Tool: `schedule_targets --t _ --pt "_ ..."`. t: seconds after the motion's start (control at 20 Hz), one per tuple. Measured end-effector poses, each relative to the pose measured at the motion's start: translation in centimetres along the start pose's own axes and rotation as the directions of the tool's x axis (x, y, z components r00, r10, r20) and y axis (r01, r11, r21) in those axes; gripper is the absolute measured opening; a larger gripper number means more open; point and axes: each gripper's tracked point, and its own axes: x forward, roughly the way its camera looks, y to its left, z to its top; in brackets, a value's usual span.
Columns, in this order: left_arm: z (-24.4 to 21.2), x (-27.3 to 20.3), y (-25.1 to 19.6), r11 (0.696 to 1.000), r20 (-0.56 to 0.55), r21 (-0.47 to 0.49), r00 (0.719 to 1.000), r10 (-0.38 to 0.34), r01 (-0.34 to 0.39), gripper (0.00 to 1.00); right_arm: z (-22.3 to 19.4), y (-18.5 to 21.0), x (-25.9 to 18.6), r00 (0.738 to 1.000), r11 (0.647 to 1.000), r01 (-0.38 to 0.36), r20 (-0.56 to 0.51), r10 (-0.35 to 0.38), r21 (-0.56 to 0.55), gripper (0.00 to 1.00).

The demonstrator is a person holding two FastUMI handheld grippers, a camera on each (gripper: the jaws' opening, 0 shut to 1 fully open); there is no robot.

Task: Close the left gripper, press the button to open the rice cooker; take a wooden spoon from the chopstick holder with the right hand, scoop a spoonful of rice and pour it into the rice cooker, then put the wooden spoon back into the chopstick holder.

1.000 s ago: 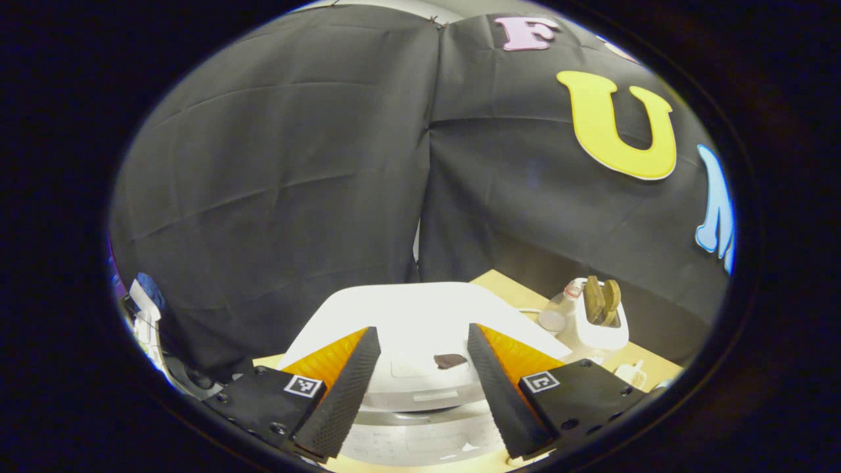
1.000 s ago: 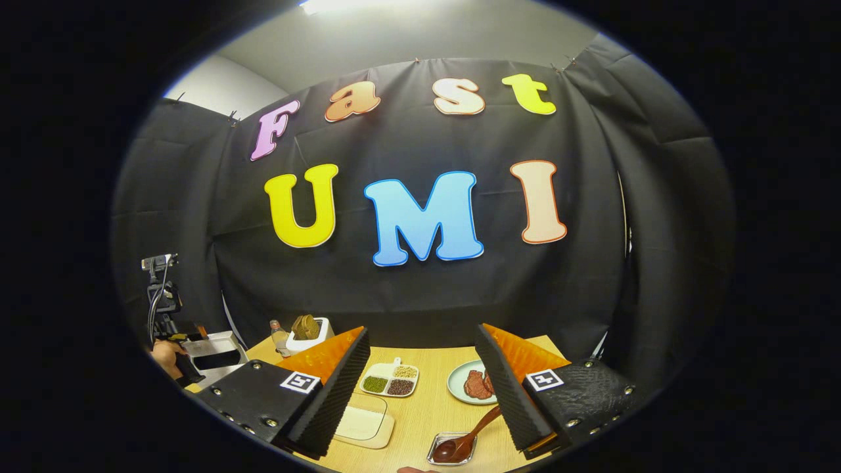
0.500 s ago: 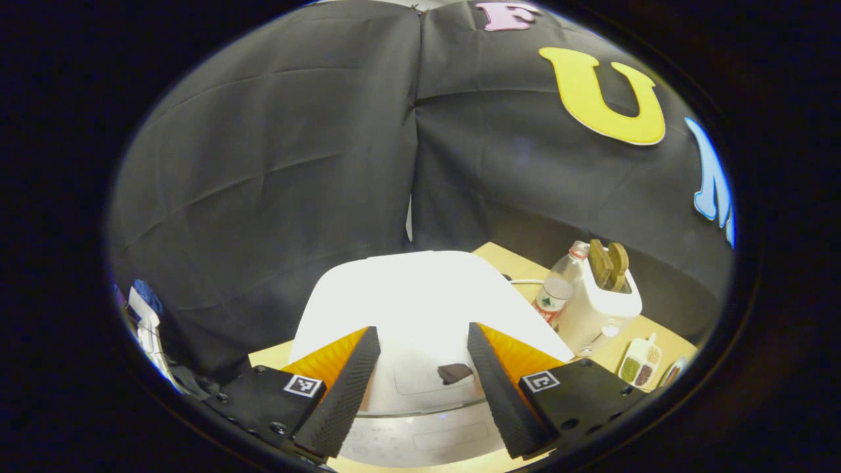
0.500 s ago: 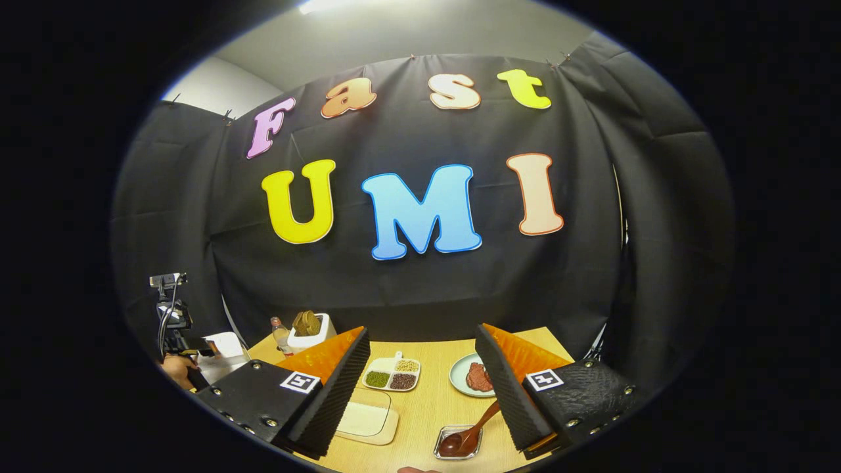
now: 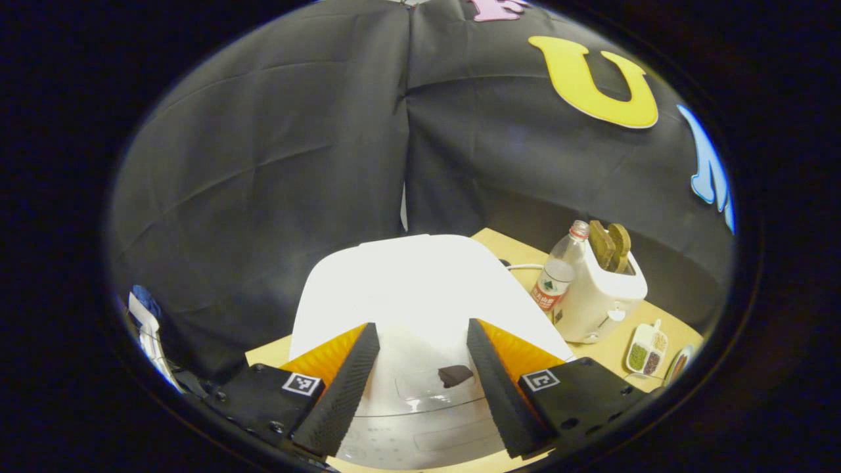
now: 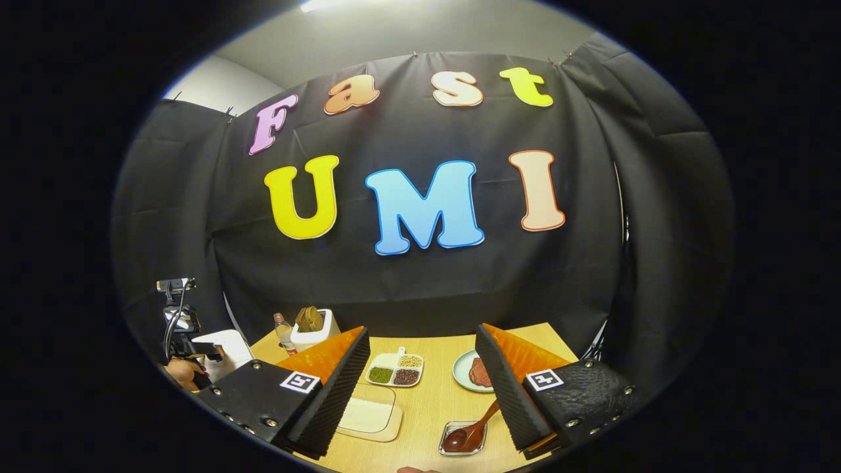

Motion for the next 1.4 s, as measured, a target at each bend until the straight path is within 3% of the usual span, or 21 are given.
schedule_targets --t 0.25,0.4,0.55,0.65,0.75,0.85,1.1,1.2,1.4 --pt "0.3 0.0 -0.3 1.0 -0.007 0.008 1.0 -0.029 0.029 0.95 0.2 -0.4 -0.5 1.0 1.0 0.005 0.008 -0.005 0.002 0.98" --pt "0.7 -0.5 -1.1 0.993 -0.032 0.016 0.993 -0.115 0.116 0.95 0.6 -0.9 -0.8 1.0 1.0 0.011 0.018 -0.011 0.006 0.98" --pt "2.9 -2.1 -1.5 0.987 0.039 0.038 0.987 -0.158 0.157 0.95 0.9 -1.2 -0.8 1.0 1.0 0.018 0.023 -0.018 0.002 0.98" --pt "5.0 -4.7 -3.0 0.974 0.107 0.028 0.968 -0.227 0.225 0.96 1.3 -1.0 -0.9 0.999 1.0 0.013 0.031 -0.013 0.005 0.98" --pt "7.2 -8.0 -4.4 0.954 0.183 0.046 0.936 -0.301 0.297 0.95 1.7 -0.8 -0.9 0.999 1.0 0.009 0.041 -0.008 -0.01 0.98" --pt "9.5 -11.5 -6.1 0.926 0.269 0.071 0.887 -0.376 0.371 0.95 2.5 -0.7 -1.1 0.998 1.0 0.01 0.06 -0.009 -0.027 0.96" --pt "12.4 -20.8 -10.3 0.814 0.415 0.234 0.702 -0.578 0.532 0.95 4.2 -0.8 -1.5 0.994 0.999 0.025 0.103 -0.021 -0.04 0.98" --pt "13.0 -24.1 -11.5 0.774 0.455 0.264 0.633 -0.627 0.576 0.95 4.7 -0.7 -2.0 0.992 0.999 0.034 0.124 -0.03 -0.037 0.98" --pt "11.9 -27.0 -12.9 0.739 0.433 0.275 0.608 -0.666 0.614 0.96 5.0 -0.2 -2.8 0.989 0.998 0.048 0.141 -0.043 -0.033 0.98"
